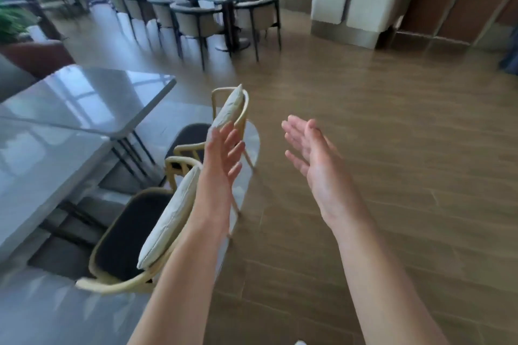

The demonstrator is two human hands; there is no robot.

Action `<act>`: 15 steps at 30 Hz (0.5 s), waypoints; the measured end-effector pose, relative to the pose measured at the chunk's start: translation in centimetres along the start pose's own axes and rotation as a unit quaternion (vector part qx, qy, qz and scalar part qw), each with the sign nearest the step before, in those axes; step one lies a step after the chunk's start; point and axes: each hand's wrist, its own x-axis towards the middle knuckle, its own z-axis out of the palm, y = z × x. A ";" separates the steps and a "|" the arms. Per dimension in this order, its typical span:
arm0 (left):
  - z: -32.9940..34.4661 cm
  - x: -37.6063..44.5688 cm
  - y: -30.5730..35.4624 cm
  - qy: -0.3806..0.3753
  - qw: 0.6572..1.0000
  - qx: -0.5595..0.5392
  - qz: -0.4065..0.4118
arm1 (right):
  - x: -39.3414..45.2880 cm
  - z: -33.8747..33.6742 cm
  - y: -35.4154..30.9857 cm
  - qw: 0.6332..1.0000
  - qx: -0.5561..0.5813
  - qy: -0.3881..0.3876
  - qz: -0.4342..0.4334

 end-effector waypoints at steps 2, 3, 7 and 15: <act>-1.6 1.6 0.2 0.051 0.999 -0.012 -0.001 | 2.8 1.8 0.9 0.998 0.015 -0.053 0.014; -2.6 2.5 0.2 0.080 0.997 -0.019 0.002 | 4.1 2.9 1.6 0.996 0.017 -0.084 0.020; -5.9 7.3 0.6 0.160 0.987 -0.017 0.004 | 10.1 7.5 3.6 0.981 0.003 -0.181 0.067; -9.8 21.4 0.0 0.176 0.984 -0.009 0.005 | 23.7 12.5 4.9 0.978 -0.024 -0.198 0.062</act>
